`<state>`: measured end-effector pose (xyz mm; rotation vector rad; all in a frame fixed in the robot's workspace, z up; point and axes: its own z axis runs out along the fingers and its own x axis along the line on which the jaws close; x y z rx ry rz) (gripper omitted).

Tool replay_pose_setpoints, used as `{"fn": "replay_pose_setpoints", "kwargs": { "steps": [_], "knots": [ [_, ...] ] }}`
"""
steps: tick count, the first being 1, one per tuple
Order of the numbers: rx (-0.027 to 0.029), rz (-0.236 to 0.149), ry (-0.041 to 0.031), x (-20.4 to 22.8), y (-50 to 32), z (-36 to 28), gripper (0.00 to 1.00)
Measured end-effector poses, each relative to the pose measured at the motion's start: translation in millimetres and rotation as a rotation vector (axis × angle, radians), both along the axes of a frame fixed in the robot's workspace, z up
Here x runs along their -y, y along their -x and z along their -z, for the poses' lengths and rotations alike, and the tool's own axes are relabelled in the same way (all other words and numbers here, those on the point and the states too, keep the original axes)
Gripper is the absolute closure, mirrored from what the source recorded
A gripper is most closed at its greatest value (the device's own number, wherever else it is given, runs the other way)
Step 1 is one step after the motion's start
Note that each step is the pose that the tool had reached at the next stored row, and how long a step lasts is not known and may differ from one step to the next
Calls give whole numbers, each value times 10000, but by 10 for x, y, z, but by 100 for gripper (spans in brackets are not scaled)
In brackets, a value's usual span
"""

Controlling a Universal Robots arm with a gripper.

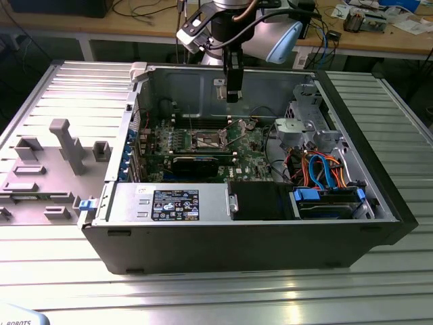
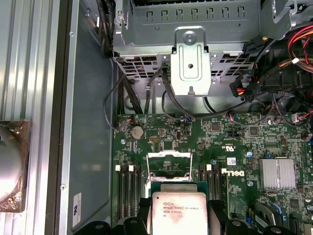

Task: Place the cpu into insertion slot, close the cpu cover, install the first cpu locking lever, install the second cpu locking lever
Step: 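Place the cpu into insertion slot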

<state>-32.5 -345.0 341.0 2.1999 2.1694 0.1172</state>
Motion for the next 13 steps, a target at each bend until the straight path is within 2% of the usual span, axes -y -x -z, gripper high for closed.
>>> {"fn": "replay_pose_setpoints", "kwargs": {
  "steps": [6,11,13],
  "knots": [
    [1,71,-1,0,0,4,46],
    [0,453,0,0,3,61,46],
    [1,458,-1,0,13,79,46]
  ]
}}
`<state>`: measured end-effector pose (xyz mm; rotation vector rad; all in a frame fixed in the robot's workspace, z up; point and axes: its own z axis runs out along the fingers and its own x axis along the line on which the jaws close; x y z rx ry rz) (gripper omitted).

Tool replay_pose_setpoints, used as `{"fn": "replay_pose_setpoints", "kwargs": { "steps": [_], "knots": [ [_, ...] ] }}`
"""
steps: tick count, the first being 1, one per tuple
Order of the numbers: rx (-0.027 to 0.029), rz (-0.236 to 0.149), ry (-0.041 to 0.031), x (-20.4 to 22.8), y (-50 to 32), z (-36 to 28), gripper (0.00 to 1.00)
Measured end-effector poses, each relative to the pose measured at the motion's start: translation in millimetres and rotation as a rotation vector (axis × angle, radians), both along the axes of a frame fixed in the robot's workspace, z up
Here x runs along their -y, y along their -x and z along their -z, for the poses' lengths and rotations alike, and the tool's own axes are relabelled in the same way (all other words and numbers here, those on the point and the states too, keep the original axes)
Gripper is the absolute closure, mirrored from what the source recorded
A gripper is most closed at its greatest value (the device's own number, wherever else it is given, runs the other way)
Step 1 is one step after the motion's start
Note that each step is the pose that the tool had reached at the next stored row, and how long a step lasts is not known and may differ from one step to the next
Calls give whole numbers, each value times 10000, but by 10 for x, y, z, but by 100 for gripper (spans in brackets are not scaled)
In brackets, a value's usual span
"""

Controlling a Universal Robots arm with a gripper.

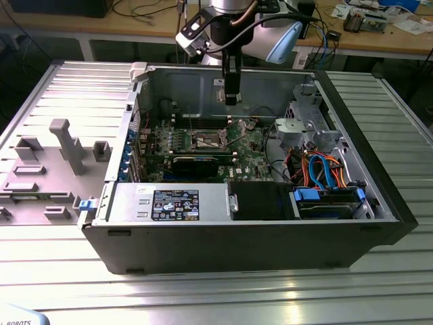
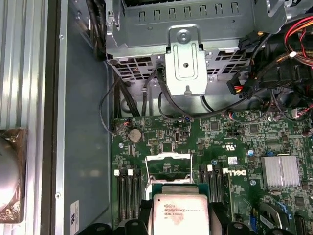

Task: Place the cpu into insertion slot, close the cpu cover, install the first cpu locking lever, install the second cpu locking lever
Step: 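Place the cpu into insertion slot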

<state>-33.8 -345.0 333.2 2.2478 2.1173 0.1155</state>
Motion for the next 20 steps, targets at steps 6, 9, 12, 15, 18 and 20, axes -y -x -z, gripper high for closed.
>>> {"fn": "replay_pose_setpoints", "kwargs": {
  "steps": [6,9,12,15,18,20],
  "knots": [
    [-1,-2,-45,3,1,2,46],
    [0,-2,-54,3,1,2,46],
    [-1,-2,-62,3,1,2,46],
    [-1,-1,-70,3,1,2,46],
    [-1,-2,-77,3,1,2,46],
    [-1,-2,-81,3,1,2,46]
  ]
}}
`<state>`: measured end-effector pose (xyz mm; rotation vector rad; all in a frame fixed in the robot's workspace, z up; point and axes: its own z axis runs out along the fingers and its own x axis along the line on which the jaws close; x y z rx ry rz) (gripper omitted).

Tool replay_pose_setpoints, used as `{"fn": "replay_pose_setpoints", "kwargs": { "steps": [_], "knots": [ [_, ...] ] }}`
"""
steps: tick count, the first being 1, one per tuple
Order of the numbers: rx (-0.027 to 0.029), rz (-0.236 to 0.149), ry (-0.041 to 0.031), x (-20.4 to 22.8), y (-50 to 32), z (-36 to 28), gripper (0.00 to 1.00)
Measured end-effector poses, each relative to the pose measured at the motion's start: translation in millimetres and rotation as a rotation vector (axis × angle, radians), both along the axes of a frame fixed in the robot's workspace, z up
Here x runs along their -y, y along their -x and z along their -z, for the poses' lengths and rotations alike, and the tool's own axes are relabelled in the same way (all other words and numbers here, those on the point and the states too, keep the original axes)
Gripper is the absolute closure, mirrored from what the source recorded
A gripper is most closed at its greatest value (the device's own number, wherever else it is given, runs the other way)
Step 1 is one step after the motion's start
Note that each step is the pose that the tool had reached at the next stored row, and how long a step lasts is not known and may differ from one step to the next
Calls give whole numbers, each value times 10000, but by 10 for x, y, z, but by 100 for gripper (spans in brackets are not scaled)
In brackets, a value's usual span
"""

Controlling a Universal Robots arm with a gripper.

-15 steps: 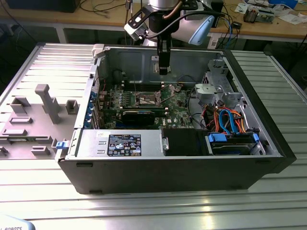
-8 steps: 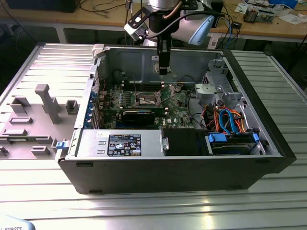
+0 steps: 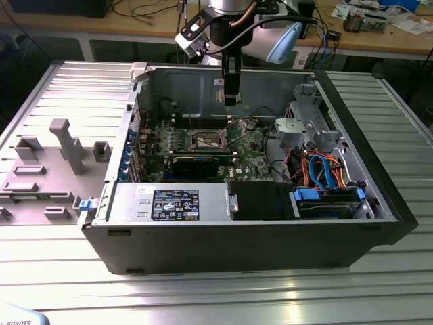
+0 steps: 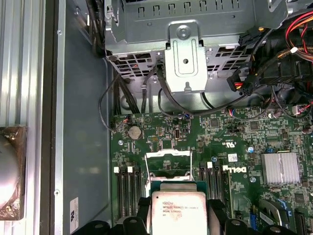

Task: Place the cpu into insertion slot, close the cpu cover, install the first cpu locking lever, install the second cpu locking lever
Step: 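Place the cpu into insertion slot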

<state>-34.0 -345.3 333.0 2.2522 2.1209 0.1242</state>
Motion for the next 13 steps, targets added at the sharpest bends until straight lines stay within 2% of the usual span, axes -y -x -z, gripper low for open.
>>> {"fn": "replay_pose_setpoints", "kwargs": {
  "steps": [5,10,13],
  "knots": [
    [1,-14,-1,0,30,35,46],
    [-1,-28,10,-2,44,127,46],
    [0,-27,11,-2,45,130,46]
  ]
}}
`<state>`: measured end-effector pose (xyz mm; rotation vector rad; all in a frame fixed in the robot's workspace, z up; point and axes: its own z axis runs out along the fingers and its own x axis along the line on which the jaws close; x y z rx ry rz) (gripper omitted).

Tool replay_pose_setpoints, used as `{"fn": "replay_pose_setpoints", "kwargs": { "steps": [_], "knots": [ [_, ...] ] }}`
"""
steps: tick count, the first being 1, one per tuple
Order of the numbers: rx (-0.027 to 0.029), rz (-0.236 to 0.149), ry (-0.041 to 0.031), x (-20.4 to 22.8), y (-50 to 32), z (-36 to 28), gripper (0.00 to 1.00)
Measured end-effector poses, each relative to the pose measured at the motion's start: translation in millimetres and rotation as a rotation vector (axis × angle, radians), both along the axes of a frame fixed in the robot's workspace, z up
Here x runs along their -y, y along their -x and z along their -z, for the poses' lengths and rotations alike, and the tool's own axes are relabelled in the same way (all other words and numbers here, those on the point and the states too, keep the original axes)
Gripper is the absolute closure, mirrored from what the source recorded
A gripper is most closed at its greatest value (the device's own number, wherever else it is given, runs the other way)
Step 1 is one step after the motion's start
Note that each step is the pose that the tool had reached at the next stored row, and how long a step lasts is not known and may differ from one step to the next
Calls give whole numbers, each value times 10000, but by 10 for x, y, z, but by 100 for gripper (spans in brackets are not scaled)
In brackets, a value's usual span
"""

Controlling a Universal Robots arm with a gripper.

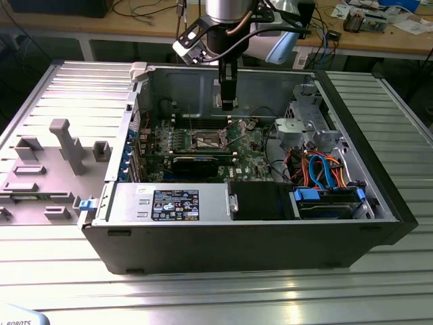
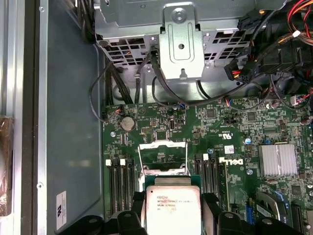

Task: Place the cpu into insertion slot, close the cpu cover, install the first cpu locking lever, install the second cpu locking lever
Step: 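Place the cpu into insertion slot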

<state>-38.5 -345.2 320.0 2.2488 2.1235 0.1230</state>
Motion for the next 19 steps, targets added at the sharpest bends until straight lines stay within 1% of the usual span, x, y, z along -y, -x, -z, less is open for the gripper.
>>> {"fn": "replay_pose_setpoints", "kwargs": {
  "steps": [2,12,15,17,19],
  "knots": [
    [1,0,14,0,0,1,46],
    [0,0,24,0,0,1,46],
    [1,-11,27,-3,19,18,46],
    [2,-191,25,-3,30,41,46],
    [2,-462,25,-3,35,75,46]
  ]
}}
